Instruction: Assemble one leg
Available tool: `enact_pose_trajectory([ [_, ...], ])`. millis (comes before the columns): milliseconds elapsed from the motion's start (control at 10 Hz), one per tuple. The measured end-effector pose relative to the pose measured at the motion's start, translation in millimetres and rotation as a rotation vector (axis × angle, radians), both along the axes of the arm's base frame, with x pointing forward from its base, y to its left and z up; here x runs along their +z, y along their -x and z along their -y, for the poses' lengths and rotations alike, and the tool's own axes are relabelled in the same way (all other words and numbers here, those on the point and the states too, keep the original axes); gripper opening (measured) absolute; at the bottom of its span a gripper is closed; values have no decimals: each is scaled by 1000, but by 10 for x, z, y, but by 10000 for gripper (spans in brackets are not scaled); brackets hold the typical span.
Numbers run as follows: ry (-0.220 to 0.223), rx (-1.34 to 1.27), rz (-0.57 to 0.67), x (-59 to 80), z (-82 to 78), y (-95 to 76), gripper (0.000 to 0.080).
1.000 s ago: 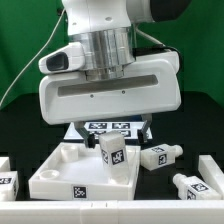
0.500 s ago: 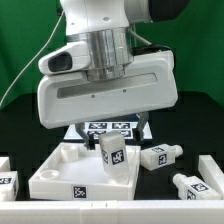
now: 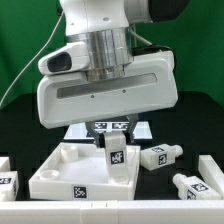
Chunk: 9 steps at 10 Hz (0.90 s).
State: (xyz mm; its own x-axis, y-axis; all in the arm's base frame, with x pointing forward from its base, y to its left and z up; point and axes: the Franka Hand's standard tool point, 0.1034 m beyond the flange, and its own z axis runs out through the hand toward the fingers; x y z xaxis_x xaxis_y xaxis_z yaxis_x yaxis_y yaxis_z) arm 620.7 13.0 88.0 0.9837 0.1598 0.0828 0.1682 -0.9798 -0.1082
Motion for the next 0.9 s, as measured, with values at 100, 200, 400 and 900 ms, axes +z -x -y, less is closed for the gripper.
enact_pose_trajectory([
  [100, -2, -33, -4, 0, -1, 0, 282],
  [200, -10, -151, -12, -4, -15, 1, 282],
  [400, -24, -371, -24, -7, -52, 6, 284],
  [900, -72, -953, -76, -20, -321, -5, 284],
])
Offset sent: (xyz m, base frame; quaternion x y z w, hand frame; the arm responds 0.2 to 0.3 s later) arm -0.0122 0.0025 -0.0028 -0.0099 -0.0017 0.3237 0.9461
